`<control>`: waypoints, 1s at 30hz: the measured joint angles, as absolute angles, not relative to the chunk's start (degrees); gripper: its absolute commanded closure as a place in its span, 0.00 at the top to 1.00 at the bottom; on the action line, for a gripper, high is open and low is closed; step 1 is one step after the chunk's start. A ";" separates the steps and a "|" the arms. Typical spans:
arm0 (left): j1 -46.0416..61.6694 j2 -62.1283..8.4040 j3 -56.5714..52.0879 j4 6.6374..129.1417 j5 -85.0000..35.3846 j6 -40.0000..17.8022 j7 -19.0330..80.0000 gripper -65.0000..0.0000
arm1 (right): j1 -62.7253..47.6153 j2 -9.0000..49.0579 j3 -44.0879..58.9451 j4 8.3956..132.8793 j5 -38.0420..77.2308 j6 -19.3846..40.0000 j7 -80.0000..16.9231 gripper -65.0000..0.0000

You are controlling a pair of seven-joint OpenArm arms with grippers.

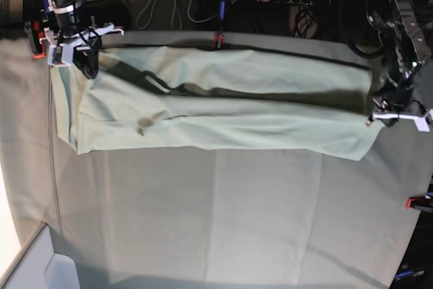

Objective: Layout the t-shirt on the table in an organized manner, then fold the t-shirt properly
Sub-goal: 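Fold the shirt lengthwise with both grippers, laying the edge over the body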

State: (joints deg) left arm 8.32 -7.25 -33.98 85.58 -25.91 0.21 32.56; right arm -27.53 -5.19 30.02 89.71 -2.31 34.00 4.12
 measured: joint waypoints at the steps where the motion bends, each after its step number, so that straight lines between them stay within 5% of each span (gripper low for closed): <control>1: 8.62 -7.22 -33.98 85.58 -25.91 0.21 32.58 0.00 | -27.33 -4.75 30.46 89.65 -2.28 33.91 4.16 0.00; 28: 12.84 -7.29 -33.87 85.43 -35.88 0.36 32.82 0.00 | -26.41 -4.05 31.92 83.99 -2.31 33.93 7.33 0.00; 30: 12.84 -7.27 -33.87 85.45 -35.88 0.36 32.82 0.05 | -26.52 -3.66 30.61 83.99 -2.31 33.93 7.33 0.07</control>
